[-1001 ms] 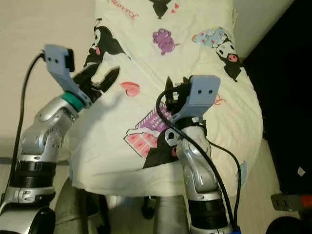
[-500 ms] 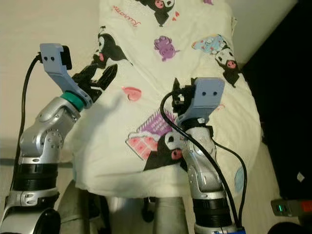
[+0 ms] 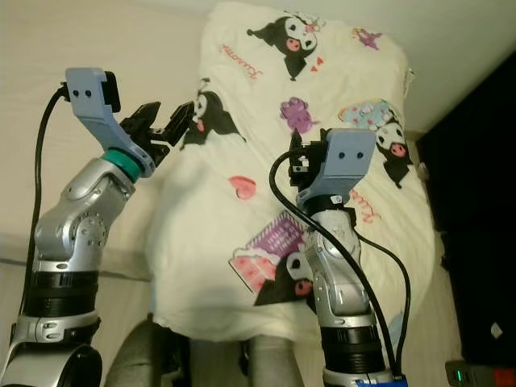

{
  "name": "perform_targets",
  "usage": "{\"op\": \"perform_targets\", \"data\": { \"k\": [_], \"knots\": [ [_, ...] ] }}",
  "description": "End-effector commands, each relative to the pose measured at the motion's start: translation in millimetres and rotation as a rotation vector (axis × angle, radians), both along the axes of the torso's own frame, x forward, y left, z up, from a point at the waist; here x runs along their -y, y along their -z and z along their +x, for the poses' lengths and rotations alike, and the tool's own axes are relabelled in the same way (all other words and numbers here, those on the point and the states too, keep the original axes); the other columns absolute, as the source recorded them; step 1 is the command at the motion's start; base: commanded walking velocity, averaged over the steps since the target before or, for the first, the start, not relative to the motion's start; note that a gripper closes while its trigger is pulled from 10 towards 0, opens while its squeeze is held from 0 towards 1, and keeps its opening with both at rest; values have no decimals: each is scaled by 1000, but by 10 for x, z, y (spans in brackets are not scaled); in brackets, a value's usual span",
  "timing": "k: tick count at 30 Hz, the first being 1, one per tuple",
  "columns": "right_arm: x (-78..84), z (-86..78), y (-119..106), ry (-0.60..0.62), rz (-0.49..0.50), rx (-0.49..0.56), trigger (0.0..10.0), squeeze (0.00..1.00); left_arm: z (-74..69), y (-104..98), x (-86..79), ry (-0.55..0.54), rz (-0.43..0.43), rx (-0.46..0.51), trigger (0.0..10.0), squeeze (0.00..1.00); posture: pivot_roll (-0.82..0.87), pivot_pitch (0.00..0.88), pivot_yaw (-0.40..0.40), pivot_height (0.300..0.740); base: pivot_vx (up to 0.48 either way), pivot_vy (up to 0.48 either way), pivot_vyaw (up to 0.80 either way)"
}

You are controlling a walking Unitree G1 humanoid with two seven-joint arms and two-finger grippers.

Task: Clean up the room

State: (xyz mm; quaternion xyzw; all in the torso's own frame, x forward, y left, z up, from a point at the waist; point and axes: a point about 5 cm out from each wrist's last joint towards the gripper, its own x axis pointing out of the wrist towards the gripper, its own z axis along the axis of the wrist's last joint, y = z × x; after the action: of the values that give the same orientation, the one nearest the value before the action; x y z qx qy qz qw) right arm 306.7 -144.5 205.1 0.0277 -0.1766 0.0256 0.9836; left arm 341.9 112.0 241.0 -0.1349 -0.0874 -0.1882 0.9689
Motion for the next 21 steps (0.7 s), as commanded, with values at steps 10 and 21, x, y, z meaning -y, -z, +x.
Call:
{"op": "perform_targets", "data": {
  "k": [10,21],
  "knots": [
    [70,8,44,21,-17,0,10000,0,-5,-32,92,3,32,38,10000,0,-122,168,-12,740,0,0,0],
    [64,41,97,17,4,-17,10000,0,9,-16,66,-30,76,58,10000,0,-113,149,-8,740,0,0,0]
  ]
}}
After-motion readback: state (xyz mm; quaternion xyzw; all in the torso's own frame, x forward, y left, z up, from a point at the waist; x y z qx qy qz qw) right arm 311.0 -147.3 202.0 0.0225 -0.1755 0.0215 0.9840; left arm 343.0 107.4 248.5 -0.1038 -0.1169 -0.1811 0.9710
